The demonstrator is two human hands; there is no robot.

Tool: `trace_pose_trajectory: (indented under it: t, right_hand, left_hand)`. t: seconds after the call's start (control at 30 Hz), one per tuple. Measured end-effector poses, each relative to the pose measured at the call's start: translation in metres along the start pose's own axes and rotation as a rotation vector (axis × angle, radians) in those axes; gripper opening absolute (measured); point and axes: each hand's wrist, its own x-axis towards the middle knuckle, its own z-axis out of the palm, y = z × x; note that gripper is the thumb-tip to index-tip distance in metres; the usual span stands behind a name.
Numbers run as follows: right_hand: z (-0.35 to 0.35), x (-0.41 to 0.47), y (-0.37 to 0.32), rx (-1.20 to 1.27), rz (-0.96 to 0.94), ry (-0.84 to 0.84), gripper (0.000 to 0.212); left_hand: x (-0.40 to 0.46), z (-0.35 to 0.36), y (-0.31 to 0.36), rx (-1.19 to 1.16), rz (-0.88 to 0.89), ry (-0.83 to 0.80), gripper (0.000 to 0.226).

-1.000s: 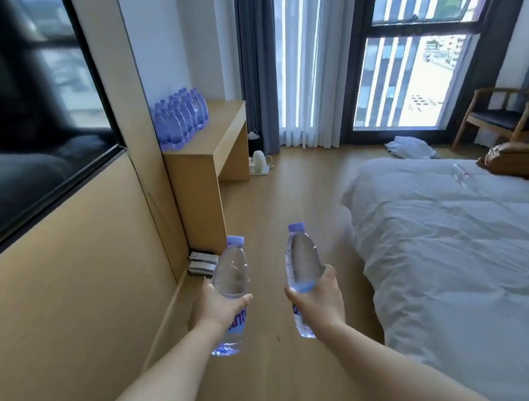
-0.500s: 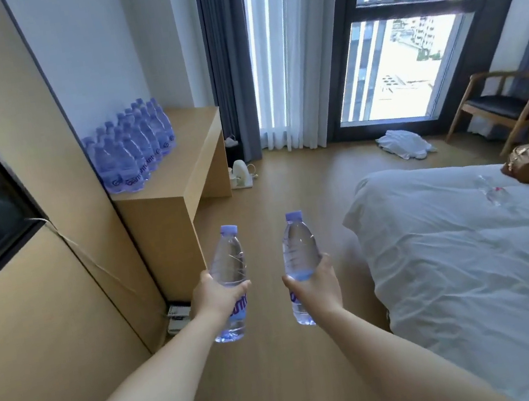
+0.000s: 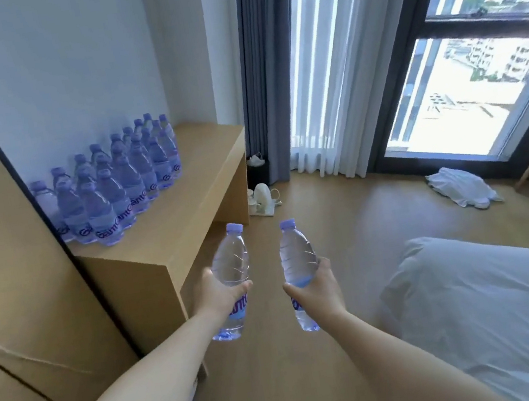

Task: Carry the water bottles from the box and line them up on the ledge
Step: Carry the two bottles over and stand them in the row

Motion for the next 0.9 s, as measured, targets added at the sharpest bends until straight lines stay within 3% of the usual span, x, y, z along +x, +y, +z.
trace_pose_trajectory:
  t: [0.2, 0.37, 0.63, 0.9]
  right_hand:
    - [0.011, 0.125, -0.042, 0.014, 0.005, -0.125, 0.049]
    - [0.04, 0.23, -0.061, -0.039, -0.027, -0.122, 0.048]
    - [0.09, 0.402, -0.106, -0.242, -0.11, -0.237, 0.053]
    - [0.132, 0.552, -0.151, -0.191, -0.101, -0.283, 0.046]
  left_hand:
    - [0.105, 0.011, 0.046, 0.073, -0.057, 0.083, 0.061]
    - [0.212, 0.028, 0.072, 0.068, -0.076, 0.093, 0.062]
    - [0.402, 0.045, 0.112, 0.025, -0.111, 0.094, 0.061]
    - [0.538, 0.058, 0.144, 0.068, -0.148, 0.092, 0.053]
